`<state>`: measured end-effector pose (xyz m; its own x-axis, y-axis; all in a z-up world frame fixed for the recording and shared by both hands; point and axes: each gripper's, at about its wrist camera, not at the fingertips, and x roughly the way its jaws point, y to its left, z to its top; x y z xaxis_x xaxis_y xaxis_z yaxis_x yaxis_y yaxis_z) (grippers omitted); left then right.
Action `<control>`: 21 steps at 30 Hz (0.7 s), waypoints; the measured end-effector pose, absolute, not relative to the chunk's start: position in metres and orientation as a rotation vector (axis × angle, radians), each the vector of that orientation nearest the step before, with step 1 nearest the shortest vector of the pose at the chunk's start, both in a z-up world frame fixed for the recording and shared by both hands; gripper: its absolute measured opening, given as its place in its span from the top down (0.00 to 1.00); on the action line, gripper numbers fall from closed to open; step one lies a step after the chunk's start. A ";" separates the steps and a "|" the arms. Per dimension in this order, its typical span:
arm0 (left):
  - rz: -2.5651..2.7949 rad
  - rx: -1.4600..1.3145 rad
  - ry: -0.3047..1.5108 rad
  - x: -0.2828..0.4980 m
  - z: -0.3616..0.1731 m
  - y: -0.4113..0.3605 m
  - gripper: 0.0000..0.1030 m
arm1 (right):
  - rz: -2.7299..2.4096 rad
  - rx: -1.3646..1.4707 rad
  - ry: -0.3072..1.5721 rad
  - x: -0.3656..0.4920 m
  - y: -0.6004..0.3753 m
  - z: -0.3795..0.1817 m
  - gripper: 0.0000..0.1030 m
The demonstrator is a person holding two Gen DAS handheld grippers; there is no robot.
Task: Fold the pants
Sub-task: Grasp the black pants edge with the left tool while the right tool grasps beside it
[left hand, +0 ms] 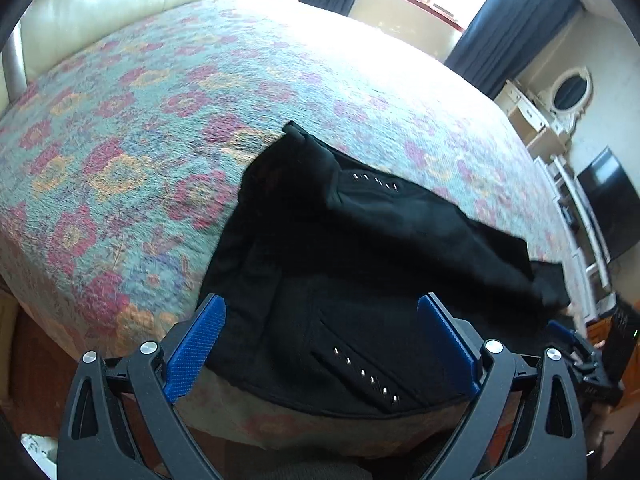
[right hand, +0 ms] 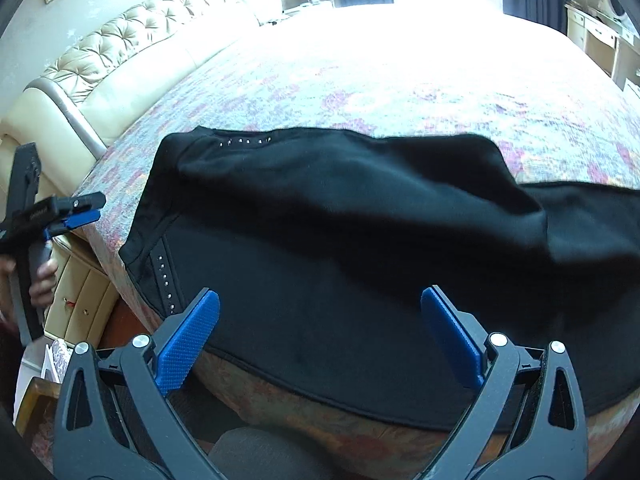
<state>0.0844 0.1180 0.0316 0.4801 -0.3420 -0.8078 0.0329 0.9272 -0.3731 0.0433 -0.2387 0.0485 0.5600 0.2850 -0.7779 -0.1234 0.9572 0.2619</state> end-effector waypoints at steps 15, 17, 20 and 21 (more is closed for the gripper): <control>-0.633 -0.521 1.345 0.278 -0.050 0.114 0.07 | 0.338 0.225 1.013 0.185 -0.341 0.031 0.02; -0.631 -0.447 1.373 0.282 -0.054 0.102 0.07 | 0.366 0.252 1.053 0.204 -0.347 0.023 0.02; -0.585 -0.352 1.387 0.285 -0.061 0.092 0.07 | 0.423 0.247 1.097 0.229 -0.345 0.018 0.02; -0.579 -0.347 1.387 0.285 -0.062 0.091 0.07 | 0.456 0.233 1.111 0.237 -0.342 0.017 0.02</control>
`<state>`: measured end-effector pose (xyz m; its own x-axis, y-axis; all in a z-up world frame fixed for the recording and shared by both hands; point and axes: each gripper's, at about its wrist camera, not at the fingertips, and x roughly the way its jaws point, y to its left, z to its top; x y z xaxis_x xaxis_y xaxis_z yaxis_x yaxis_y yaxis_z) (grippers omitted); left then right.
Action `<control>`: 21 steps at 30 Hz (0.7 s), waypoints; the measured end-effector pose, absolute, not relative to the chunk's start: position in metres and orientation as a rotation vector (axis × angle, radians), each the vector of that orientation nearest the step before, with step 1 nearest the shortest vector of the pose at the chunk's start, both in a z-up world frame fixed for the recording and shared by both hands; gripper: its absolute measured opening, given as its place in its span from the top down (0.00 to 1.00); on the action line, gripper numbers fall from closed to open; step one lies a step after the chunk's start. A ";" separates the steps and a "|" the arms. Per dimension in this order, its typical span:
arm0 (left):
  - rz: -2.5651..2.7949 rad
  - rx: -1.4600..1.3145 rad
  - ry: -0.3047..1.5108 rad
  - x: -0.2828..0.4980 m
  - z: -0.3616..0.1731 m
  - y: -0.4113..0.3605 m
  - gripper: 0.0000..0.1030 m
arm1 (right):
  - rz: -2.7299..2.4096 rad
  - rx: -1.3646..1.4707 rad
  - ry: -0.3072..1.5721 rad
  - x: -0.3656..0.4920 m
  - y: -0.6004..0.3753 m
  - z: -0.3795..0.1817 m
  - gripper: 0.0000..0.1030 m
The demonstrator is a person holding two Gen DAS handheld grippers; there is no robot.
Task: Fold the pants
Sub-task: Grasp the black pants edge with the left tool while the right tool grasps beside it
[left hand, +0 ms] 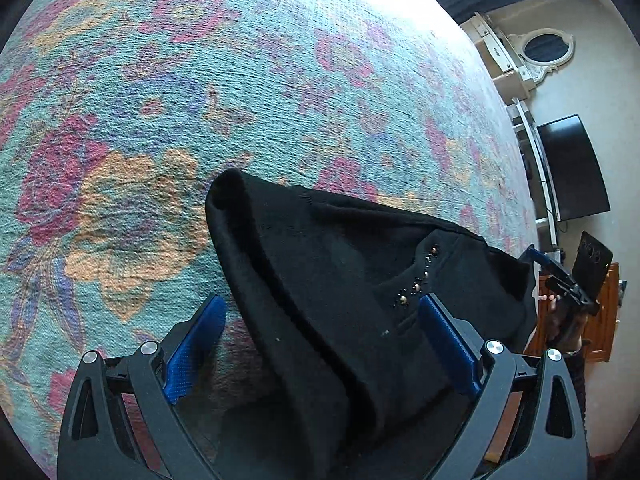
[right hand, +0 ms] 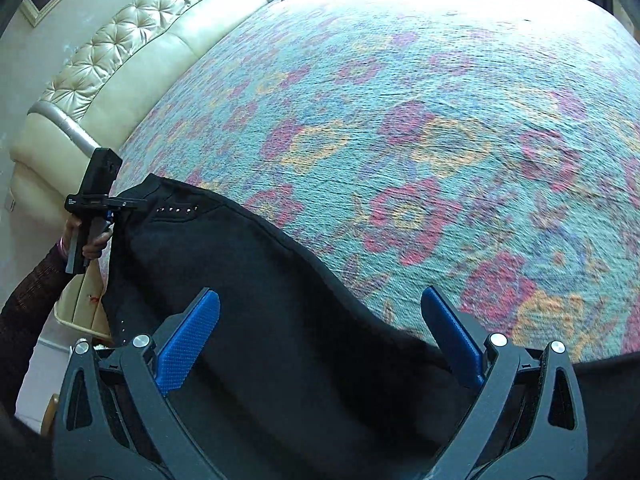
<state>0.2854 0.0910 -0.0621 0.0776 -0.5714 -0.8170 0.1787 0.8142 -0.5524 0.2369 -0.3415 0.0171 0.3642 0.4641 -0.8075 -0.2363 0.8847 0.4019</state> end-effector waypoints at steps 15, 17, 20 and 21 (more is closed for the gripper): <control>-0.595 -0.383 1.404 0.301 -0.064 0.096 0.16 | 0.548 -0.039 1.407 0.266 -0.296 -0.034 0.80; -0.544 -0.311 1.407 0.302 -0.063 0.095 0.54 | 0.541 -0.014 1.388 0.262 -0.298 -0.030 0.88; -0.567 -0.329 1.407 0.302 -0.061 0.098 0.74 | 0.520 -0.020 1.345 0.254 -0.299 -0.020 0.91; -0.548 -0.306 1.401 0.302 -0.060 0.096 0.74 | 0.509 -0.018 1.329 0.252 -0.299 -0.019 0.91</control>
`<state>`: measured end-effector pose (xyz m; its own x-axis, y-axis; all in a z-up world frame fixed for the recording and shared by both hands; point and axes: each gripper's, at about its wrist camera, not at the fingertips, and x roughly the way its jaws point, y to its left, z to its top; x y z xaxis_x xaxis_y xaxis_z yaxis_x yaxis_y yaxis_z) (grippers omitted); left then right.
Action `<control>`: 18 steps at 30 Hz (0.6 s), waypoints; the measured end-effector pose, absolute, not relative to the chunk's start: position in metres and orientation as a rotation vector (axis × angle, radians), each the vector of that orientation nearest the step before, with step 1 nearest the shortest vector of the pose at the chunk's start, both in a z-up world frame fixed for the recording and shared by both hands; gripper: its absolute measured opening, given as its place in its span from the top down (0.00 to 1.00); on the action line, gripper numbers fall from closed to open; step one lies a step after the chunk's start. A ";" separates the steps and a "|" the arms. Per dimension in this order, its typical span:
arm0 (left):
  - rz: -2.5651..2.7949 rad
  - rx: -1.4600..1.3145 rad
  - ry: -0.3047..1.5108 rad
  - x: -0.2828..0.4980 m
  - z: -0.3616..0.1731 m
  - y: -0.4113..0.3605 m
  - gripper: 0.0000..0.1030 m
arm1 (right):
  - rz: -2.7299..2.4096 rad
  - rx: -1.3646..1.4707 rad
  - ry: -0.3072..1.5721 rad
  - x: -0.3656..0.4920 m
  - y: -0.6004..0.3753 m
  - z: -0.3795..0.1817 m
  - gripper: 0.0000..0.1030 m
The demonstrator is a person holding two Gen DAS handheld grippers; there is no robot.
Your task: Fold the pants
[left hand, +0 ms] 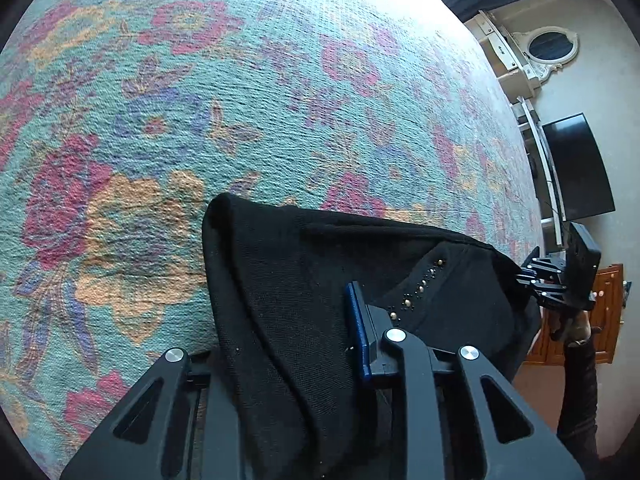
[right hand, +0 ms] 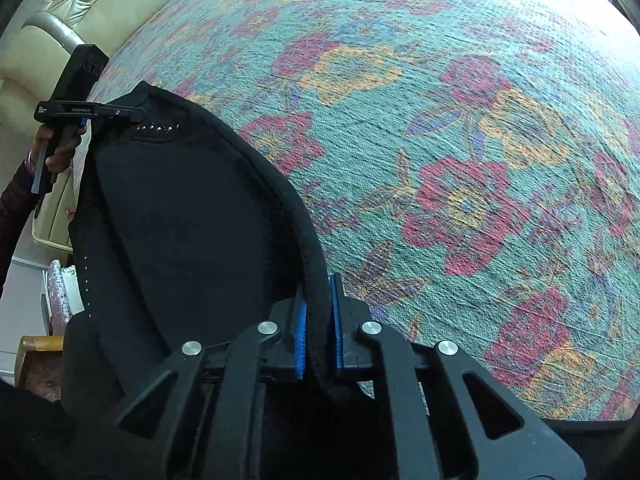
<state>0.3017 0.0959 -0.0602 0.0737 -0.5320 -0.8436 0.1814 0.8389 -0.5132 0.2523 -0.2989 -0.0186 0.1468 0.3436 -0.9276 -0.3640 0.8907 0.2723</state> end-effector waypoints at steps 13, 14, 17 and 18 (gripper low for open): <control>-0.717 -0.298 1.081 0.244 0.006 0.114 0.92 | 0.266 -0.313 0.870 0.131 -0.271 0.064 0.92; -0.744 -0.306 1.060 0.231 0.009 0.120 0.92 | 0.255 -0.327 0.835 0.112 -0.265 0.065 0.92; -0.768 -0.282 1.038 0.192 0.011 0.128 0.91 | 0.244 -0.348 0.788 0.062 -0.249 0.055 0.92; -0.767 -0.279 1.047 0.179 0.006 0.132 0.91 | 0.242 -0.363 0.791 0.047 -0.244 0.047 0.92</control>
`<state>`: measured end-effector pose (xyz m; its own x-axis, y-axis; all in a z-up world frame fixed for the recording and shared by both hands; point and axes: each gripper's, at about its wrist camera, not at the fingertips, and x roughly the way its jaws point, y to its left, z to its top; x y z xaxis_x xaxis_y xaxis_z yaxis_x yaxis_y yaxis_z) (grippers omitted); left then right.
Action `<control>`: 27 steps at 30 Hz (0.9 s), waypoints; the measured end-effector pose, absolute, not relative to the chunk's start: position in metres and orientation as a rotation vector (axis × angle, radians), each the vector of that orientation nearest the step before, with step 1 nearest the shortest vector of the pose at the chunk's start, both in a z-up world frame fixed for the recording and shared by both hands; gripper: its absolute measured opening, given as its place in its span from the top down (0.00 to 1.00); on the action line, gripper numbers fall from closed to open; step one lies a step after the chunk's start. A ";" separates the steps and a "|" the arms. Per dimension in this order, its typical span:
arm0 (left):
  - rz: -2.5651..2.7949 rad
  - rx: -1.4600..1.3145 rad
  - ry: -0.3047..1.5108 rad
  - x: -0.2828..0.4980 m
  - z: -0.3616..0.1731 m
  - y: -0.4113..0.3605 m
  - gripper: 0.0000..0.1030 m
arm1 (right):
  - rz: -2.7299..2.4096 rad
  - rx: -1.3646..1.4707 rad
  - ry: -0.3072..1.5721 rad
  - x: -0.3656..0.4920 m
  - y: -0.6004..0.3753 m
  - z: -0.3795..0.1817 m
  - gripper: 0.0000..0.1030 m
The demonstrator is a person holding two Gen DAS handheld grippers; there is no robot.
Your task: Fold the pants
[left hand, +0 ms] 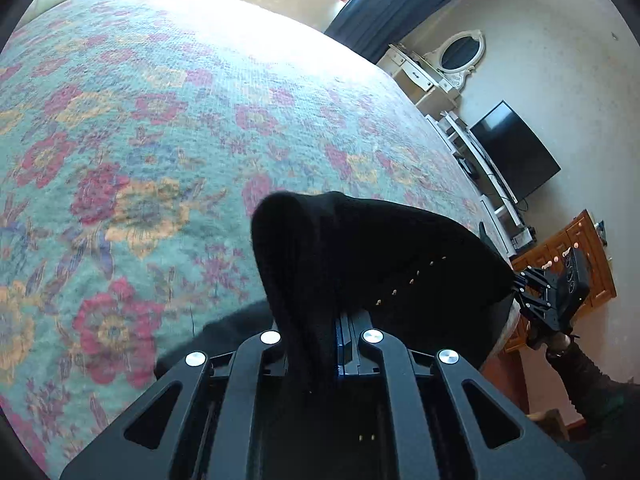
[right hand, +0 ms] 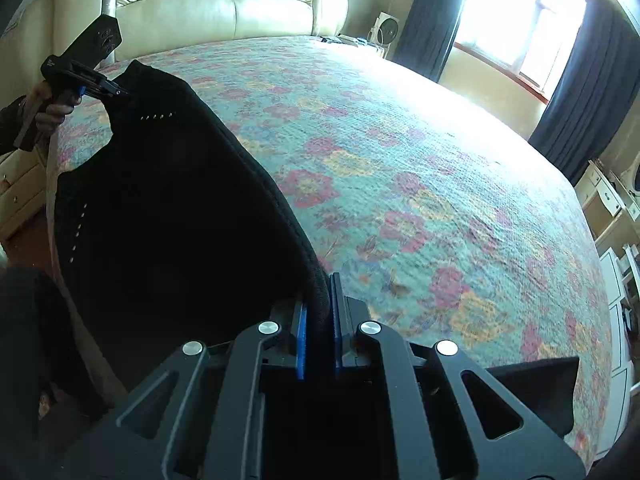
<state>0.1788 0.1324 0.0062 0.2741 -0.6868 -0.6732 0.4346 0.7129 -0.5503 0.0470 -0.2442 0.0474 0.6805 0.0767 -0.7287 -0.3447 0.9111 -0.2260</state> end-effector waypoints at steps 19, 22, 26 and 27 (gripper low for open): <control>-0.253 -0.922 1.146 0.029 -0.041 0.224 0.42 | 0.361 0.412 1.053 -0.041 -0.284 0.002 0.30; -0.225 -0.877 1.106 0.033 -0.032 0.212 0.42 | 0.343 0.521 1.066 -0.037 -0.296 -0.003 0.30; -0.184 -0.985 1.076 0.031 -0.031 0.210 0.42 | 0.335 0.654 1.069 -0.040 -0.314 -0.009 0.30; -0.172 -1.006 1.060 0.029 -0.029 0.211 0.42 | 0.327 0.680 1.063 -0.039 -0.320 -0.008 0.30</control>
